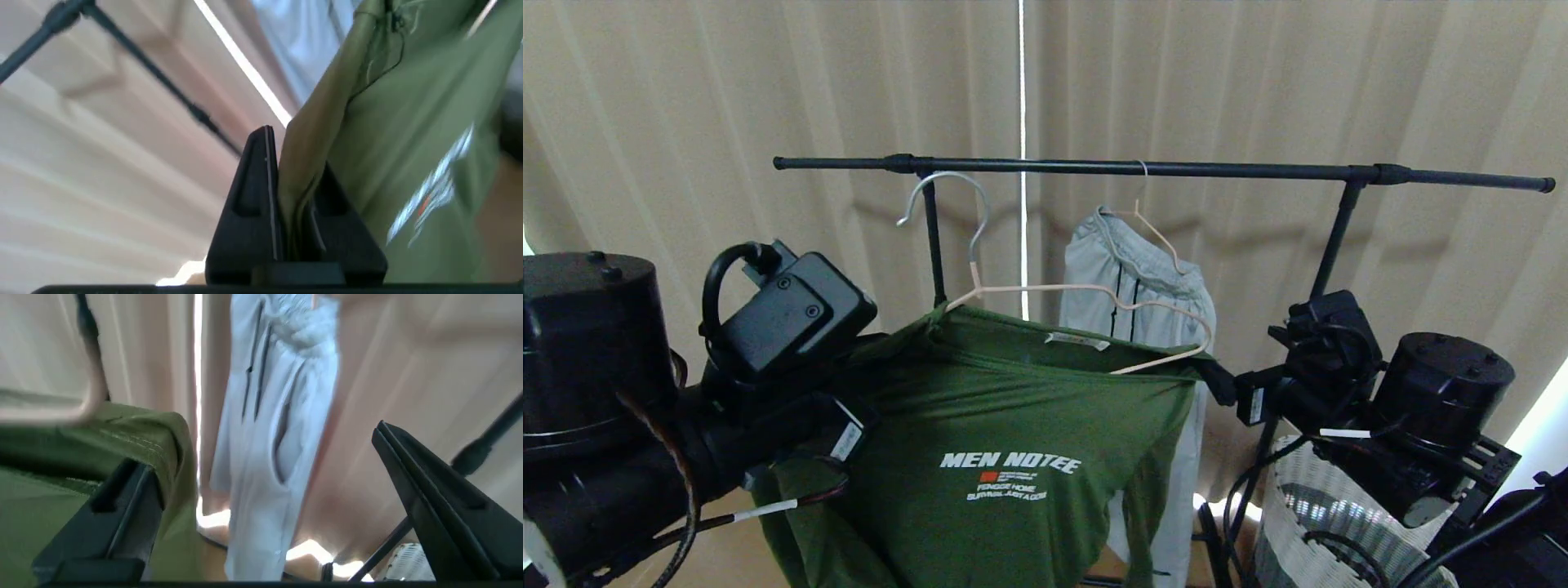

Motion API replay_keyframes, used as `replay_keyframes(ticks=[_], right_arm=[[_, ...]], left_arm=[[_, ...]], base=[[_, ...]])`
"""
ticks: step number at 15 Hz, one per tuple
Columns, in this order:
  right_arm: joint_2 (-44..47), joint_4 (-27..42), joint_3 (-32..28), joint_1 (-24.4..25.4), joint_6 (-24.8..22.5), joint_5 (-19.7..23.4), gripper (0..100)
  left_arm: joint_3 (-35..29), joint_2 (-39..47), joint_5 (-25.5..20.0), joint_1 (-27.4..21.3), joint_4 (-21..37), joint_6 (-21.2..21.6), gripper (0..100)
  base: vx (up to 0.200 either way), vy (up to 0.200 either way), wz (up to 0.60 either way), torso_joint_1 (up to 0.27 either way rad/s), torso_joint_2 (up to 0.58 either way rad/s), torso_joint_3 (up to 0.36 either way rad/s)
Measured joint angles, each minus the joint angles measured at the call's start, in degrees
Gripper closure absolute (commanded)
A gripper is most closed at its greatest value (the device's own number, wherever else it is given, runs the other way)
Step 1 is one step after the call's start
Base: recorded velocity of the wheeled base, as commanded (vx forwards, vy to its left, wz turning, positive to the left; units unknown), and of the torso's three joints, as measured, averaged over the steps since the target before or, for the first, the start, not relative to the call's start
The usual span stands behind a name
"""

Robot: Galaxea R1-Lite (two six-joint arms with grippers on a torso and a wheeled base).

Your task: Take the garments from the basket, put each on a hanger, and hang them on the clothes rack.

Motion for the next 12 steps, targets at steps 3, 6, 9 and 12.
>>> replay_keyframes(ticks=[3,6,9,12], right_arm=[[-0.39,0.37,-1.91,-0.41,-0.94,-0.05,0],[-1.33,0.55,-2.07,-0.27,-1.93,0.29,0],[-3.06,0.89,-0.89,2.1,-2.9,1.15,0],[-7.31,5.95,2.22,7.61,-3.84,2.52,0]], left_arm=[[2.73,1.02,0.04,2.6,0.16,5.84,100],[3.39,2.93,0.23,5.49,0.05,7.8,100],[2.18,5.13,1.0,6.38,-0.2,6.35,100],[1.46,6.05,1.1,6.24,-1.12,-0.49,100]], base=[[0.0,0.0,0.0,0.0,0.0,0.0],[0.0,0.0,0.0,0.0,0.0,0.0],[0.0,0.0,0.0,0.0,0.0,0.0],[0.0,0.0,0.0,0.0,0.0,0.0]])
